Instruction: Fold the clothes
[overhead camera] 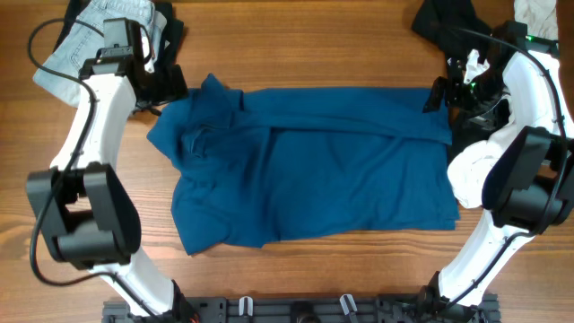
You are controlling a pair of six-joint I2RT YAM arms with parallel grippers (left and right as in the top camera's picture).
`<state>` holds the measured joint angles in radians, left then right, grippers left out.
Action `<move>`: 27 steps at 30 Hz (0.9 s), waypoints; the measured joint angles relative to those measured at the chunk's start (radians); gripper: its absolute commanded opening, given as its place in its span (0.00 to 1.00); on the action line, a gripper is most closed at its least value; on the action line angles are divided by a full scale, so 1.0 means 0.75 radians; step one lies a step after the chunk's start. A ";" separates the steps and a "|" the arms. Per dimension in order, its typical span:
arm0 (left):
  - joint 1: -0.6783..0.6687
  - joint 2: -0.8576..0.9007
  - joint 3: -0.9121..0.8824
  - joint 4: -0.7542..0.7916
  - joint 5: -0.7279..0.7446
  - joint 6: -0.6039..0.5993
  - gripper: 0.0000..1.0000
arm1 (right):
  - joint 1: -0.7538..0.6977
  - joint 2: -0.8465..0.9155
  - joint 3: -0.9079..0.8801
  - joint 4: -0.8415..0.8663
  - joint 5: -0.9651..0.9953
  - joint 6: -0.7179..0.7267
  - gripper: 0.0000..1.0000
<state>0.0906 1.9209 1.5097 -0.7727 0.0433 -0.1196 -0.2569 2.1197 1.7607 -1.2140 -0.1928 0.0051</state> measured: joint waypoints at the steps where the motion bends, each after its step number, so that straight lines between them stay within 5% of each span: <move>1: 0.005 0.022 0.000 0.001 0.019 0.018 0.85 | 0.000 0.000 0.000 0.000 -0.001 0.000 0.99; 6: 0.004 0.113 0.000 0.000 0.066 0.079 0.79 | 0.000 0.000 0.000 0.000 0.000 0.000 1.00; 21: 0.004 0.284 0.001 0.049 -0.039 0.103 0.84 | 0.000 0.000 0.000 0.005 0.000 0.000 1.00; 25: 0.004 0.292 0.006 0.054 -0.049 0.102 0.67 | 0.000 0.000 0.000 0.006 0.000 0.000 1.00; 27: 0.004 0.301 0.017 0.054 -0.049 0.106 0.45 | 0.000 0.000 0.000 0.005 0.000 0.000 1.00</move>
<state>0.0933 2.1468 1.5223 -0.7319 0.0067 -0.0402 -0.2569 2.1197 1.7607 -1.2102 -0.1928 0.0051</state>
